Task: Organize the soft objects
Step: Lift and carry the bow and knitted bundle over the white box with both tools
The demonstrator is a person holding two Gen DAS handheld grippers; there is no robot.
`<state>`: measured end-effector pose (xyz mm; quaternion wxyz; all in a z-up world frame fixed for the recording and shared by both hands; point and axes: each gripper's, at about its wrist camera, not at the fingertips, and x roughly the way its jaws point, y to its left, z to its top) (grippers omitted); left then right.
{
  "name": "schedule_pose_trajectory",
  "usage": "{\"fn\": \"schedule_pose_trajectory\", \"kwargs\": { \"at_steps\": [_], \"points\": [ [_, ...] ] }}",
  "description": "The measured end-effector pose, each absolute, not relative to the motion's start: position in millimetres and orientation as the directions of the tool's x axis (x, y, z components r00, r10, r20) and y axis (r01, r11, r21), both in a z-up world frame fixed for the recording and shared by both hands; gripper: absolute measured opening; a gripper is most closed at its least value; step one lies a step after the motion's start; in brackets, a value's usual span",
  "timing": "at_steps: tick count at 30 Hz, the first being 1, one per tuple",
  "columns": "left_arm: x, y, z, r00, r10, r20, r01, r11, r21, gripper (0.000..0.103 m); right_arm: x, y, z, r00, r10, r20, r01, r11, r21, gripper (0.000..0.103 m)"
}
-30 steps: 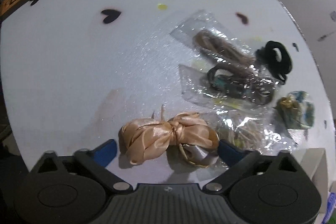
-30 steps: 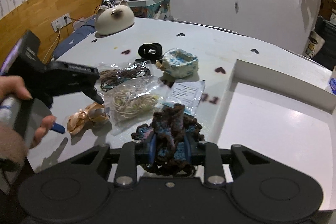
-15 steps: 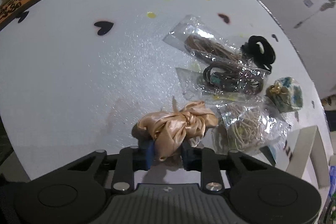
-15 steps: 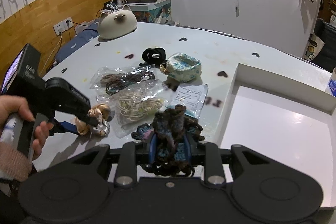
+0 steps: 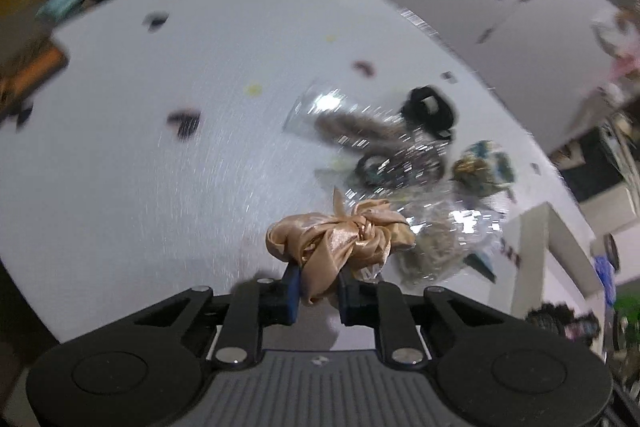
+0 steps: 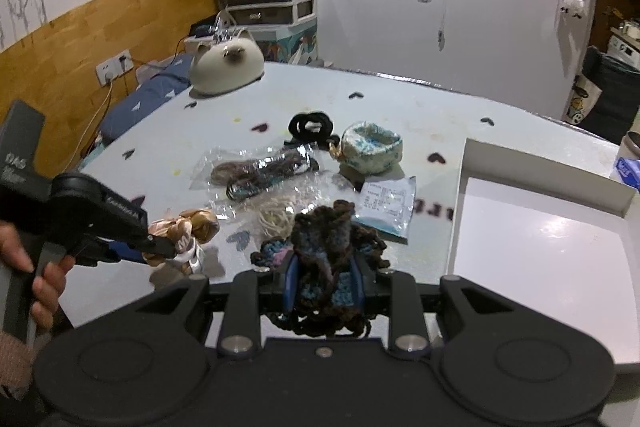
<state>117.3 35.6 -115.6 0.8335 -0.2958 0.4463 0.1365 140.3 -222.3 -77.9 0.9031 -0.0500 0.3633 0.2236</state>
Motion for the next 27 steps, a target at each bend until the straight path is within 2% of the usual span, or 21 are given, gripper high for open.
{"fn": "schedule_pose_trajectory", "kwargs": {
  "at_steps": [8, 15, 27],
  "points": [
    [101, 27, -50, 0.72, -0.069, -0.69, -0.258, 0.897, -0.358, 0.019, 115, -218, -49, 0.747, 0.327, -0.579, -0.351, 0.933, 0.074, 0.028],
    [111, -25, -10, 0.79, -0.141, -0.596, -0.097, 0.932, -0.348, 0.019, 110, -259, -20, 0.824, 0.269, -0.498, -0.245, 0.963, 0.114, 0.028],
    [162, -166, -6, 0.77, -0.248, -0.589, 0.033, 0.936, -0.351, 0.019, 138, -398, -12, 0.858, 0.155, -0.489, -0.116, 0.987, 0.11, 0.028]
  ]
}}
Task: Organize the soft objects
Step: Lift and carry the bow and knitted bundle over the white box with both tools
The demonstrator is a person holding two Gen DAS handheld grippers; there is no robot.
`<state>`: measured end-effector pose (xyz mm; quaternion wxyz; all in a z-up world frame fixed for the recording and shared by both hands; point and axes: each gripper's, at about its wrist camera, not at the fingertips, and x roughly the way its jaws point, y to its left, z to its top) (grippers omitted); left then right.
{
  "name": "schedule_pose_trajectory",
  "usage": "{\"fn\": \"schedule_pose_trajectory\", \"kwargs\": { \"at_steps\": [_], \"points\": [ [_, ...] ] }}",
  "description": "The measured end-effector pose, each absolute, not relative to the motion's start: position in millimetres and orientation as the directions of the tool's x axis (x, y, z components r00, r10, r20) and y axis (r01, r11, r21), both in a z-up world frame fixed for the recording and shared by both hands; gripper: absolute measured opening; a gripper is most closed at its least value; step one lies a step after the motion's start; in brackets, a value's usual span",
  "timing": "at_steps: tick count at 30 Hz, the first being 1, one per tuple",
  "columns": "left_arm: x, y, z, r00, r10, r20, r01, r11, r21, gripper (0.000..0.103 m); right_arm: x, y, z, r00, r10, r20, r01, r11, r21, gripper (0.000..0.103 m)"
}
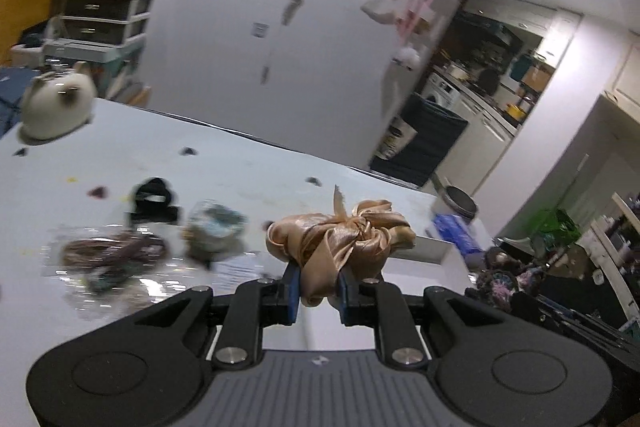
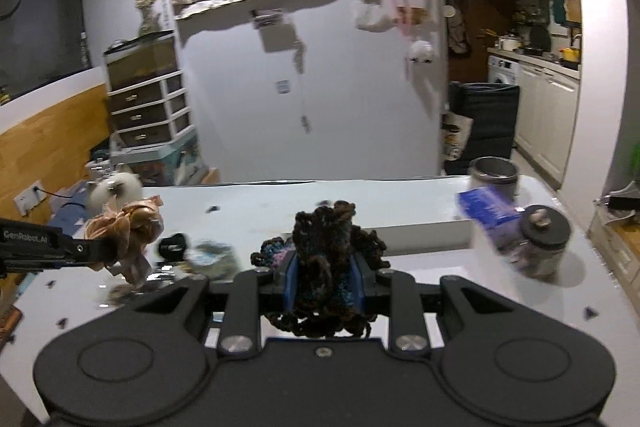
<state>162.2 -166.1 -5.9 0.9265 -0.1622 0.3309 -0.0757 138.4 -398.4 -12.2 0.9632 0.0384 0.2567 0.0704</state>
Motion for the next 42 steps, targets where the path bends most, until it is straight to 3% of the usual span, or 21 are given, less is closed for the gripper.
{"fn": "schedule_pose_trajectory", "kwargs": {
  "at_steps": [9, 23, 28, 39, 42],
  "points": [
    [183, -262, -33, 0.704, -0.31, -0.639, 0.075, 0.927, -0.367, 0.019, 171, -502, -43, 0.809, 0.141, -0.571, -0.111, 0.99, 0.088, 0.028],
    [205, -306, -90, 0.579, -0.296, -0.76, 0.025, 0.938, -0.347, 0.019, 210, -542, -133, 0.575, 0.194, -0.795, -0.283, 0.959, 0.03, 0.028],
    [208, -313, -98, 0.553, -0.303, -0.776, 0.016, 0.935, -0.354, 0.019, 190, -538, -134, 0.533, 0.273, -0.801, -0.286, 0.949, 0.133, 0.027],
    [208, -342, -115, 0.466, -0.325, -0.823, 0.057, 0.939, -0.338, 0.02, 184, -549, -107, 0.613, 0.272, -0.742, -0.224, 0.96, 0.167, 0.027],
    [209, -342, -125, 0.434, -0.321, -0.842, 0.028, 0.939, -0.344, 0.026, 190, -555, -103, 0.61, 0.273, -0.743, -0.195, 0.962, 0.194, 0.035]
  ]
}}
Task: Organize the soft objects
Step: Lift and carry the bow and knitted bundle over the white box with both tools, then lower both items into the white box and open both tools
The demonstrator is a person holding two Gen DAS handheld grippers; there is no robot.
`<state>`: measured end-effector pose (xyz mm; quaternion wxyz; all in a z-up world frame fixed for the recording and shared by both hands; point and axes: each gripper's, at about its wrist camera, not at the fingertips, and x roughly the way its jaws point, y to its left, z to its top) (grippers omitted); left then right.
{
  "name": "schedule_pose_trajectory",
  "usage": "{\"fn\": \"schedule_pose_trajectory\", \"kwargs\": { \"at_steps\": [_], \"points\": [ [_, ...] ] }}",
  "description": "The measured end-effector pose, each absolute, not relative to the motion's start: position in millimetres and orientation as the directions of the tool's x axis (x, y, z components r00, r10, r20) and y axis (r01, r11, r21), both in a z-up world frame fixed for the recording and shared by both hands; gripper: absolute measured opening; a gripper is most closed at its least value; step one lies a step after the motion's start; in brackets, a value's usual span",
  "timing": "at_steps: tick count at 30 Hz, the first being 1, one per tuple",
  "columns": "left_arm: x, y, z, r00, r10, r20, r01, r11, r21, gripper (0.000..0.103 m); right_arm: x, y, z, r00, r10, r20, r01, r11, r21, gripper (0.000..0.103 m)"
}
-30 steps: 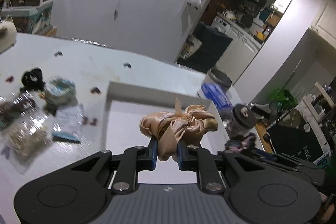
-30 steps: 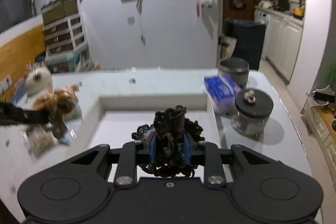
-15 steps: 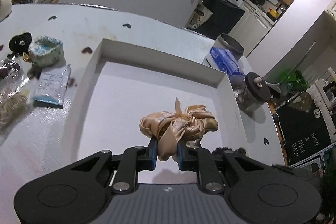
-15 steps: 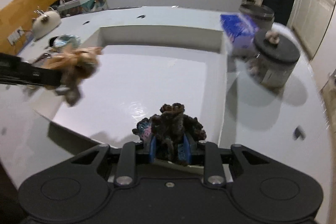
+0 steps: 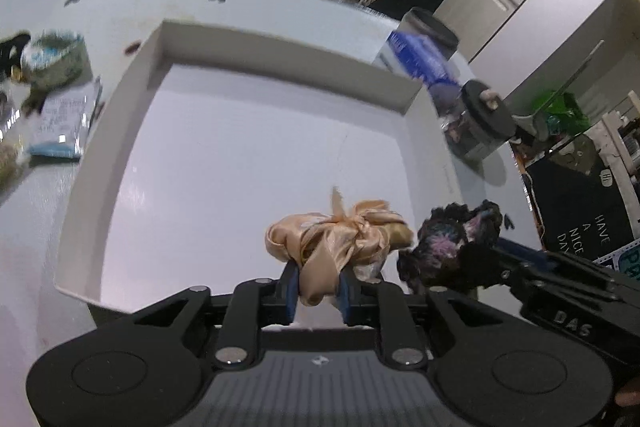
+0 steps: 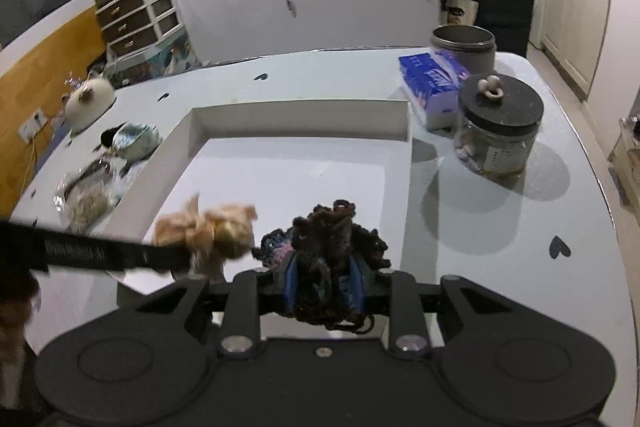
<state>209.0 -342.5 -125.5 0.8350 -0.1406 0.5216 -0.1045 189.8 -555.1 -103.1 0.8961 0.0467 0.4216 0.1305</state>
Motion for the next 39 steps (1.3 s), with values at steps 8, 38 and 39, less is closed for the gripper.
{"fn": "schedule_pose_trajectory", "kwargs": {
  "at_steps": [8, 38, 39],
  "points": [
    [203, -340, -133, 0.409, -0.327, -0.852, -0.006, 0.932, -0.361, 0.054, 182, -556, -99, 0.6, 0.286, -0.747, -0.208, 0.958, 0.2, 0.044],
    [153, -314, -78, 0.596, -0.226, -0.771, 0.105, 0.973, -0.204, 0.103, 126, -554, -69, 0.712, 0.147, -0.687, -0.088, 0.989, 0.121, 0.099],
    [153, -311, -78, 0.596, -0.228, -0.77, 0.105, 0.973, -0.207, 0.103, 124, -553, -68, 0.717, 0.141, -0.683, -0.082, 0.99, 0.118, 0.1]
  ]
}}
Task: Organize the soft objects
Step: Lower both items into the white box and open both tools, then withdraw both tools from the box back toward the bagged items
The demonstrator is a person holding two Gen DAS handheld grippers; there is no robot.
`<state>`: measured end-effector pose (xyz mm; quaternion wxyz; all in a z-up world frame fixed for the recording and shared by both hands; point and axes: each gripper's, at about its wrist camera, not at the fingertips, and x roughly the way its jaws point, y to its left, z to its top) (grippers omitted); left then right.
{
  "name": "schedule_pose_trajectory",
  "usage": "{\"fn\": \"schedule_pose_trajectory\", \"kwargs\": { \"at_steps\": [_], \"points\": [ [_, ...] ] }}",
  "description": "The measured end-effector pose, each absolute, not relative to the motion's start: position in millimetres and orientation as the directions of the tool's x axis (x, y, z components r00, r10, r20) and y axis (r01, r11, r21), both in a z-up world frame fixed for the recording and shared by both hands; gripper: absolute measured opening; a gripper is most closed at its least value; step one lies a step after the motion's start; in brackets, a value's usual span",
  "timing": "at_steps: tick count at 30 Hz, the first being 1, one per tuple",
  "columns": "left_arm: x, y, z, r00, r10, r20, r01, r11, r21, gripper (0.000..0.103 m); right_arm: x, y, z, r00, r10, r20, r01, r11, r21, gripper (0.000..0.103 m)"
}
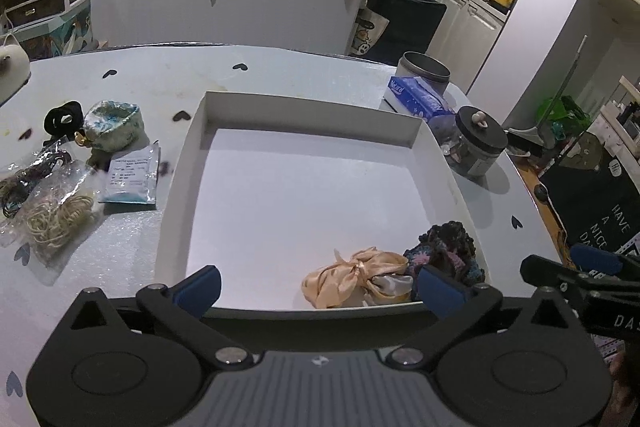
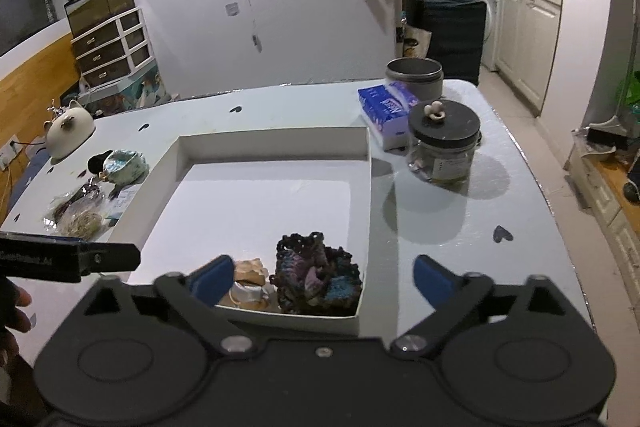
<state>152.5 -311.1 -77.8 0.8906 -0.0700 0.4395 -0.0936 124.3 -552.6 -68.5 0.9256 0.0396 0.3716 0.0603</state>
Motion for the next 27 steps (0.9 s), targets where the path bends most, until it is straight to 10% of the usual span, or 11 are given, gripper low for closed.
{"fn": "schedule_pose_trajectory", "kwargs": {
  "at_steps": [27],
  "points": [
    [167, -172, -61, 0.657, -0.241, -0.715, 0.157, 0.97, -0.184, 0.103, 122, -451, -64, 0.761, 0.015, -0.648, 0.073, 0.991, 0.109, 0.103]
  ]
}}
